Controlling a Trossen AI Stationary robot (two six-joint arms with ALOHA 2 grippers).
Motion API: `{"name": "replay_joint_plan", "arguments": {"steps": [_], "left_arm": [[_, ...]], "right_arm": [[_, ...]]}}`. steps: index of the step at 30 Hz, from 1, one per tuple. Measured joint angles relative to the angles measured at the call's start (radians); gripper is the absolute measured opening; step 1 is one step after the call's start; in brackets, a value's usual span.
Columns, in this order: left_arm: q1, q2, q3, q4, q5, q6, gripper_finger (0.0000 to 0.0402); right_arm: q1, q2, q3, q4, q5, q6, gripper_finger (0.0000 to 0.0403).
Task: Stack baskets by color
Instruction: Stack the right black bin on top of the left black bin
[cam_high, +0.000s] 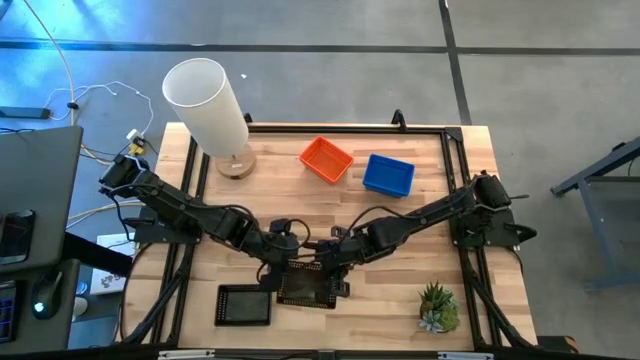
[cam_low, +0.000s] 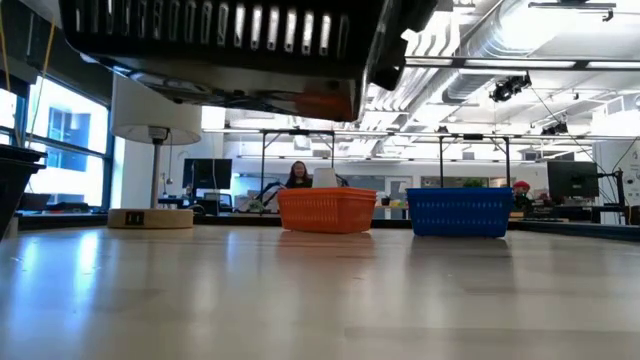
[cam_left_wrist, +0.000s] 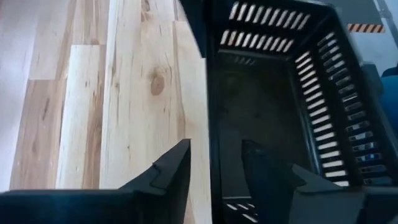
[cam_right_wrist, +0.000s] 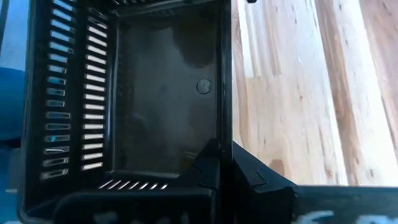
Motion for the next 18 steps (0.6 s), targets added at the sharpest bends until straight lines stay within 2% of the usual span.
{"name": "replay_joint_plan", "arguments": {"steps": [4,11,18], "left_arm": [[-0.001,0.000,0.000,-0.010,0.000,0.000,0.0096],[-0.002,0.000,0.000,-0.022,-0.002,0.038,0.0012],[-0.023,0.000,0.000,-0.035,-0.012,0.052,0.0002]], "right_arm": [[0.000,0.000,0.000,0.002,-0.002,0.031,0.0000],[0.003,0.000,0.000,0.022,-0.003,0.058,0.0000],[0.005,0.000,0.000,0.028,-0.010,0.059,0.0002]]}}
